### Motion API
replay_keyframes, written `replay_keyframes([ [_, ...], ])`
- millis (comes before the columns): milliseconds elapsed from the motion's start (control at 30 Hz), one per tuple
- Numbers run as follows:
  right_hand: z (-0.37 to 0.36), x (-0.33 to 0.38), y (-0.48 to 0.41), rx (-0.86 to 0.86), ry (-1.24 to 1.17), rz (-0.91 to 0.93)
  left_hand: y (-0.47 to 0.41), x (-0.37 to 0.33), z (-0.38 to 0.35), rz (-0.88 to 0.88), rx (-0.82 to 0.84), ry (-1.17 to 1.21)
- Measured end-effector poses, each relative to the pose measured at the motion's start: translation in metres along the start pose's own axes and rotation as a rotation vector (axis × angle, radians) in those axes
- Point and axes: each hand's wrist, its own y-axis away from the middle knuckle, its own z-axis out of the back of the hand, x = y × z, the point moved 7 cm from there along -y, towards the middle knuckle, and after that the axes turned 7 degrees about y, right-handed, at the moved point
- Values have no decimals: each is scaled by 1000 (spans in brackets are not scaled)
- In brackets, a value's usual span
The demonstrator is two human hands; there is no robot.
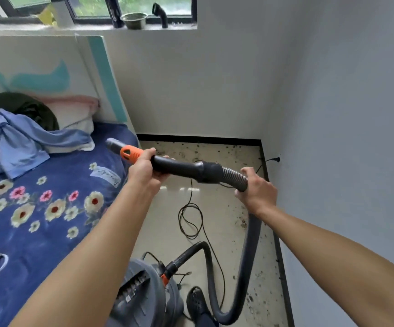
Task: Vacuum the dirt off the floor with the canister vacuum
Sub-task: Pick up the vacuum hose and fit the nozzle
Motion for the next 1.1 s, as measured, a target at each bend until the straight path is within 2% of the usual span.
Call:
replay_keyframes([
  [133,12,-11,-101,-4,89,-201,-64,-69,-32,-66,-13,82],
  [233,36,-5,-184,-34,75,-305,-95,-97,-64,-46,27,139],
  [400,72,35,-287,-149,-84,-304,-125,-123,-114,-13,64,216],
  [533,68,71,-347,-176,-268,-248,-149,-135,-135,-30,62,254],
  [700,-12,84,-401,58,-387,-199,-197,-134,-126,-64,-59,282],
  [800,-87,81,-420,240,-418,-207,-235,-109,-107,-81,-199,267],
  [900,-157,63,-437,327,-442,-256,-283,-71,-87,-93,-265,246],
  [1033,-231,38,-464,344,-415,-262,-347,11,-37,44,-284,-72],
  [1100,-271,26,-476,350,-341,-226,-376,76,12,171,-344,-379],
])
